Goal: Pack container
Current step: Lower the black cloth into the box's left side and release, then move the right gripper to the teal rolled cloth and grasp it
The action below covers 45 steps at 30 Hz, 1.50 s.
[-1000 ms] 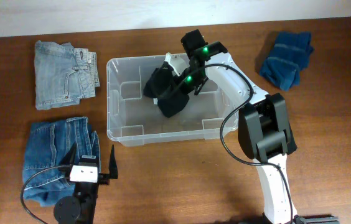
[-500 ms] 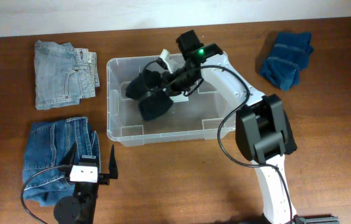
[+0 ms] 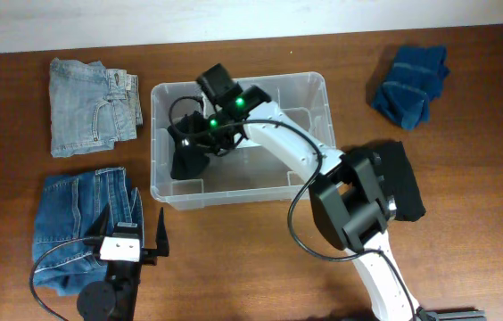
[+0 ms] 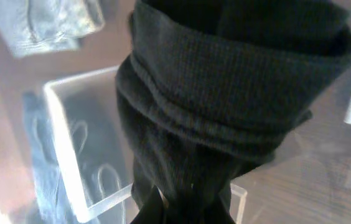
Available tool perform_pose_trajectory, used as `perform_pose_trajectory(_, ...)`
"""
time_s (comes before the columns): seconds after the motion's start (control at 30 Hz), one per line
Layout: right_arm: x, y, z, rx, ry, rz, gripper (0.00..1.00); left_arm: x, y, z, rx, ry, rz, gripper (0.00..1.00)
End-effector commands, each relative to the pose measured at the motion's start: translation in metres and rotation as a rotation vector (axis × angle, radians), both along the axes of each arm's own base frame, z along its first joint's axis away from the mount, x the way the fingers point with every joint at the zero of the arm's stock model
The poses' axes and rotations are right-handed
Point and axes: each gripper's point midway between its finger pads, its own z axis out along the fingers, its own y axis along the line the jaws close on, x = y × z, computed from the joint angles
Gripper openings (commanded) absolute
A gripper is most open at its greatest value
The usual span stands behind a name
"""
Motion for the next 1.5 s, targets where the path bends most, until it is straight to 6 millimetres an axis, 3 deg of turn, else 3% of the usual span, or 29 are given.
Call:
perform_pose_trajectory(0.0, 0.008, 0.0, 0.026, -0.045, -0.068, -0.12, 0.08, 0.0, 0.001, 0.0, 0.02, -0.004, 0.004, 0.99)
perform_pose_trajectory(0.17, 0.01, -0.004, 0.026, -0.054, -0.081, -0.109, 0.28, 0.0, 0.001, 0.0, 0.02, -0.004, 0.005, 0.99)
perform_pose_trajectory(0.27, 0.013, -0.011, 0.024, -0.069, -0.091, -0.091, 0.47, 0.0, 0.001, 0.0, 0.02, -0.004, 0.004, 0.99)
perform_pose_trajectory(0.5, 0.021, -0.033, 0.033, -0.089, -0.134, -0.057, 0.61, 0.0, 0.001, 0.0, 0.02, -0.004, 0.004, 0.99)
perform_pose_trajectory(0.63, 0.028, -0.05, 0.06, -0.084, -0.19, -0.049, 0.75, 0.0, 0.001, 0.0, 0.02, -0.004, 0.004, 0.99)
perform_pose_trajectory(0.7, 0.032, -0.063, 0.08, -0.077, -0.231, -0.049, 0.86, 0.0, 0.001, 0.0, 0.02, -0.004, 0.004, 0.99)
perform_pose_trajectory(0.77, 0.037, -0.081, 0.102, -0.077, -0.277, -0.051, 0.9, 0.0, 0.001, 0.0, 0.02, -0.004, 0.004, 1.0)
perform_pose_trajectory(0.83, 0.042, -0.108, 0.122, -0.097, -0.316, -0.072, 0.92, 0.0, 0.001, 0.0, 0.02, -0.004, 0.004, 0.99)
perform_pose_trajectory(0.9, 0.048, -0.154, 0.141, -0.159, -0.334, -0.154, 0.99, 0.0, 0.001, 0.0, 0.02, -0.004, 0.005, 1.0)
perform_pose_trajectory(0.97, 0.05, -0.203, 0.159, -0.199, -0.336, -0.233, 0.99, 0.0, 0.001, 0.0, 0.02, -0.004, 0.004, 0.99)
perform_pose_trajectory(1.1, 0.049, -0.321, 0.184, -0.279, -0.315, -0.449, 0.98, 0.0, 0.001, 0.0, 0.02, -0.004, 0.004, 1.0)
perform_pose_trajectory(1.17, 0.046, -0.38, 0.185, -0.328, -0.291, -0.574, 0.98, 0.0, 0.001, 0.0, 0.02, -0.004, 0.005, 0.99)
perform_pose_trajectory(1.2, 0.042, -0.431, 0.181, -0.358, -0.268, -0.654, 0.98, 0.0, 0.001, 0.0, 0.02, -0.004, 0.005, 0.99)
perform_pose_trajectory(1.23, 0.041, -0.453, 0.175, -0.375, -0.253, -0.678, 0.98, 0.0, 0.001, 0.0, 0.02, -0.004, 0.005, 1.0)
perform_pose_trajectory(1.33, 0.039, -0.494, 0.156, -0.368, -0.238, -0.64, 0.98, 0.0, 0.001, 0.0, 0.02, -0.004, 0.005, 0.99)
perform_pose_trajectory(1.47, 0.052, -0.519, 0.13, -0.346, -0.296, -0.509, 0.99, 0.0, 0.001, 0.0, 0.02, -0.004, 0.004, 0.99)
